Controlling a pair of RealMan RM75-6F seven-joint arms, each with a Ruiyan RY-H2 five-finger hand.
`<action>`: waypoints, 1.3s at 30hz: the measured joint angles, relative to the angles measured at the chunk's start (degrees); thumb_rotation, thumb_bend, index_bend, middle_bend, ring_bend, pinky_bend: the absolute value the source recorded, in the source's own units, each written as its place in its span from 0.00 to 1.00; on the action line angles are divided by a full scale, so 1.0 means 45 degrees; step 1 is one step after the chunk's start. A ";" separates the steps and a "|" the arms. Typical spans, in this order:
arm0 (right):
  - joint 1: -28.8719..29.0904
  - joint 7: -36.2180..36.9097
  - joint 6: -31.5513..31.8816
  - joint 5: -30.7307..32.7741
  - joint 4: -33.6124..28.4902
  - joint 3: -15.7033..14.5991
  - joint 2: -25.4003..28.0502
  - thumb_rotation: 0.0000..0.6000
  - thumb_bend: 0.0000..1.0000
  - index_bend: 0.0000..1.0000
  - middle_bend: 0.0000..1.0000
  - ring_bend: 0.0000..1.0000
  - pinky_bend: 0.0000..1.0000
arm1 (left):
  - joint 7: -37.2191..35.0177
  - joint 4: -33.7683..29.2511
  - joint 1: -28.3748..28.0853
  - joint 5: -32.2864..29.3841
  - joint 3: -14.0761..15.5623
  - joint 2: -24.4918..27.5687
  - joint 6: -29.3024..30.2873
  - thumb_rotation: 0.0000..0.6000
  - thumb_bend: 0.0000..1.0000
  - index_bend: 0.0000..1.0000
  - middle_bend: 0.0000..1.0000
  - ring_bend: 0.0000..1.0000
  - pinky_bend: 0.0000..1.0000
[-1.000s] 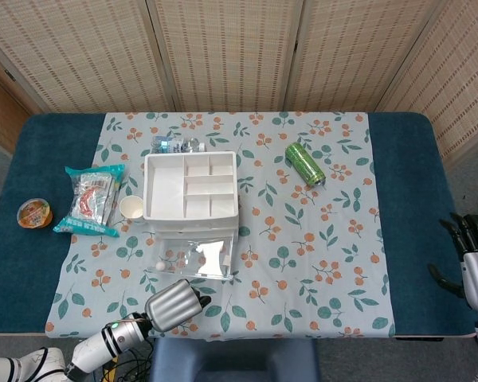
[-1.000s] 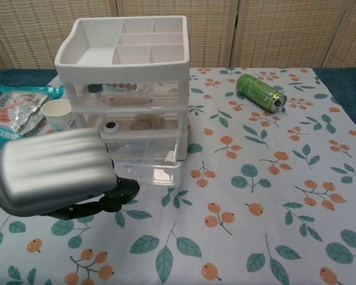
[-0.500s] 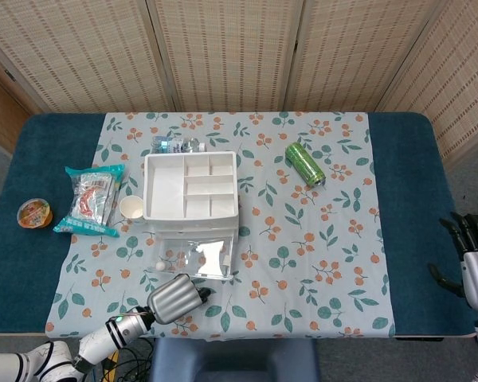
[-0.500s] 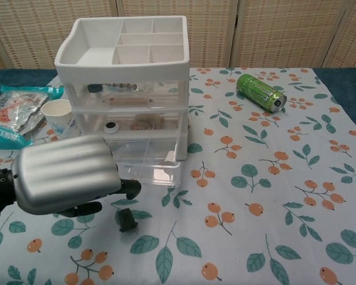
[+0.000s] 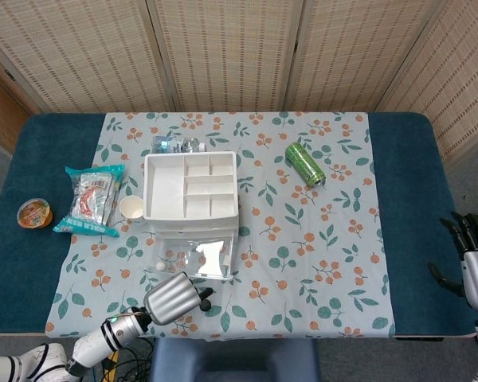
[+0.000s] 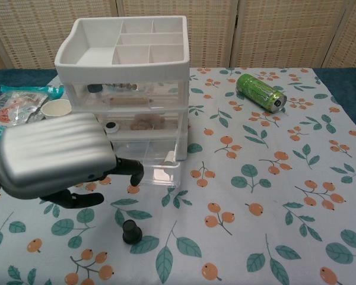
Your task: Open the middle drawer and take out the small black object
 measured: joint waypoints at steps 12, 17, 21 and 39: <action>-0.0041 0.0117 0.0080 -0.0013 0.0065 0.0011 0.0013 1.00 0.29 0.12 0.08 0.06 0.07 | -0.1004 -0.0939 0.1118 -0.0946 -0.0877 0.1476 0.1879 1.00 0.29 0.39 0.99 1.00 1.00; -0.0008 0.0183 0.0043 -0.0043 0.0113 0.0014 0.0001 1.00 0.29 0.12 0.08 0.06 0.07 | -0.1504 -0.1088 0.1815 -0.1884 -0.1176 0.2043 0.2589 1.00 0.29 0.39 0.98 1.00 1.00; 0.0073 0.0229 -0.0032 -0.0107 0.0150 0.0021 0.0019 1.00 0.29 0.12 0.08 0.06 0.07 | -0.1859 -0.1108 0.2452 -0.2808 -0.1351 0.2477 0.3078 1.00 0.29 0.39 0.97 1.00 1.00; 0.0735 0.0645 -0.0736 -0.0712 0.0237 -0.0104 0.0002 1.00 0.30 0.12 0.08 0.06 0.07 | -0.2908 0.0470 0.5202 -0.7292 -0.1968 0.2880 0.4509 1.00 0.29 0.23 0.53 0.48 0.73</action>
